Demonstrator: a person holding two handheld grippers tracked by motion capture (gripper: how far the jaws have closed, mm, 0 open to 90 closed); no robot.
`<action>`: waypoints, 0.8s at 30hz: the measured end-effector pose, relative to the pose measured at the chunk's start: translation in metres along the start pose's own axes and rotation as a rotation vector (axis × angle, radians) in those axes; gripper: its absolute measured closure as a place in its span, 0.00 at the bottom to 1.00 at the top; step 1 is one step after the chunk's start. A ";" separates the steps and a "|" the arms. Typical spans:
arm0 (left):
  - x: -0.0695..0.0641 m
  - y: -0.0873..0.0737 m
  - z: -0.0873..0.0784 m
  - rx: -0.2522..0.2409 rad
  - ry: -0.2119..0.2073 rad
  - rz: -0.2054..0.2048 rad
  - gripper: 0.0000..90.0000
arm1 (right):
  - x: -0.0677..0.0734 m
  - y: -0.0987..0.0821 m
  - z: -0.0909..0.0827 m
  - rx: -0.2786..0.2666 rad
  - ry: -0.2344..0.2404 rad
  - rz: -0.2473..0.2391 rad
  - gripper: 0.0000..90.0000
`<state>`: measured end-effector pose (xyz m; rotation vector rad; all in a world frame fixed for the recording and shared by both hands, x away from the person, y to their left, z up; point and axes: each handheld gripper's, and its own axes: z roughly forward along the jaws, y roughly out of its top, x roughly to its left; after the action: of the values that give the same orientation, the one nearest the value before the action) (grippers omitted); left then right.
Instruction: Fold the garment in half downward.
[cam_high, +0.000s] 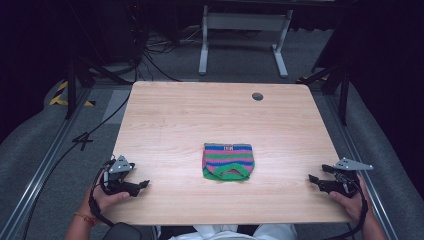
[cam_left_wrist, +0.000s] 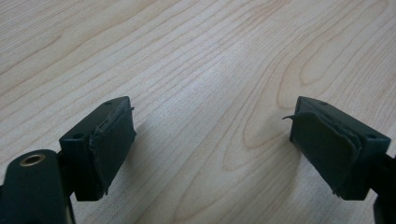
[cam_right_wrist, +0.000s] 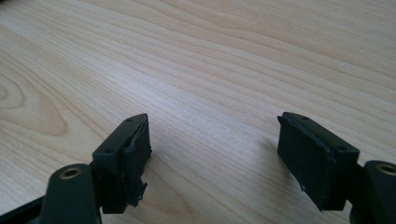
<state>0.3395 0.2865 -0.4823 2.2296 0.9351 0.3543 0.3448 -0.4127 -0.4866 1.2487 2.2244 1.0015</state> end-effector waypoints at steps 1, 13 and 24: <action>0.000 0.001 0.000 0.009 0.001 -0.005 0.16 | 0.000 0.000 0.000 0.000 0.000 0.001 0.29; 0.006 0.010 0.006 0.035 -0.047 0.053 0.14 | 0.000 0.000 0.000 -0.002 -0.004 0.005 0.29; 0.006 0.011 0.007 0.032 -0.053 0.049 0.14 | 0.000 0.000 0.000 -0.001 -0.005 0.010 0.29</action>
<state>0.3530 0.2822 -0.4802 2.2828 0.8652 0.3029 0.3444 -0.4131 -0.4867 1.2614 2.2159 1.0025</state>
